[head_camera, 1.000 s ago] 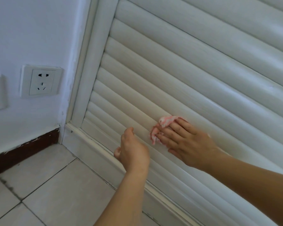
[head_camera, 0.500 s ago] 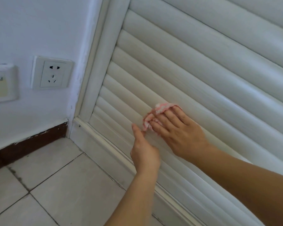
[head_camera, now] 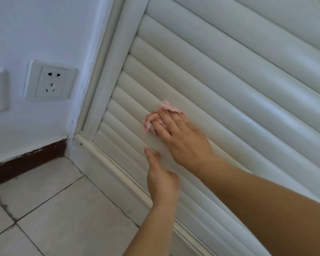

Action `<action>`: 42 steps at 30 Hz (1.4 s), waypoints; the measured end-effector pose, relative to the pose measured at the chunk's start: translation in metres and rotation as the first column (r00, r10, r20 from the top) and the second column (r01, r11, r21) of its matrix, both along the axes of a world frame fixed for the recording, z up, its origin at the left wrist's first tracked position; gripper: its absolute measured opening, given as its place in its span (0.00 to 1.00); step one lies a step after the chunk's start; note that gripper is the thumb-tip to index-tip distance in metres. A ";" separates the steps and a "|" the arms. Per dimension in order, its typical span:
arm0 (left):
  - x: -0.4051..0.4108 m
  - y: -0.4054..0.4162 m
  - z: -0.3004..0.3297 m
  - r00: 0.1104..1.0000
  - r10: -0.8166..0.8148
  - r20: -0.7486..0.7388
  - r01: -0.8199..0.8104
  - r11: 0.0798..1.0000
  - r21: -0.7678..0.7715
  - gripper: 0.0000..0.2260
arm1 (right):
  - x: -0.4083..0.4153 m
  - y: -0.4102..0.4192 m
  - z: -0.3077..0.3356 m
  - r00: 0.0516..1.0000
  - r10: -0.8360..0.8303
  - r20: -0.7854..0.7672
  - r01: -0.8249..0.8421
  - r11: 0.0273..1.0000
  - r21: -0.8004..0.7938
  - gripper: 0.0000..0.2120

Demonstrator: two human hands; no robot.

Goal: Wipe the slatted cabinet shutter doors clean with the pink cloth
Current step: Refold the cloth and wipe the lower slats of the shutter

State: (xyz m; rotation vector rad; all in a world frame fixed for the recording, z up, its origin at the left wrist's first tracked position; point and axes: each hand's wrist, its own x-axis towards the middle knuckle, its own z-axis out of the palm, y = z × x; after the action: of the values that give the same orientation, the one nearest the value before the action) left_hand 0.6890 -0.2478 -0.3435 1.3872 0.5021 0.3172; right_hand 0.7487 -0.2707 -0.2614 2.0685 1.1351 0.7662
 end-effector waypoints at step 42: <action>0.006 0.002 -0.005 0.994 0.089 0.057 -0.055 0.895 -0.442 0.37 | -0.019 -0.072 0.027 0.985 0.172 -0.030 -0.172 0.985 -0.005 0.20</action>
State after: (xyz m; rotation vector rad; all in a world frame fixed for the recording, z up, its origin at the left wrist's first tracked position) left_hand 0.6953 -0.2456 -0.3486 0.9128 0.5255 0.2933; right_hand 0.7299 -0.3424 -0.2341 1.9999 1.3440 0.8142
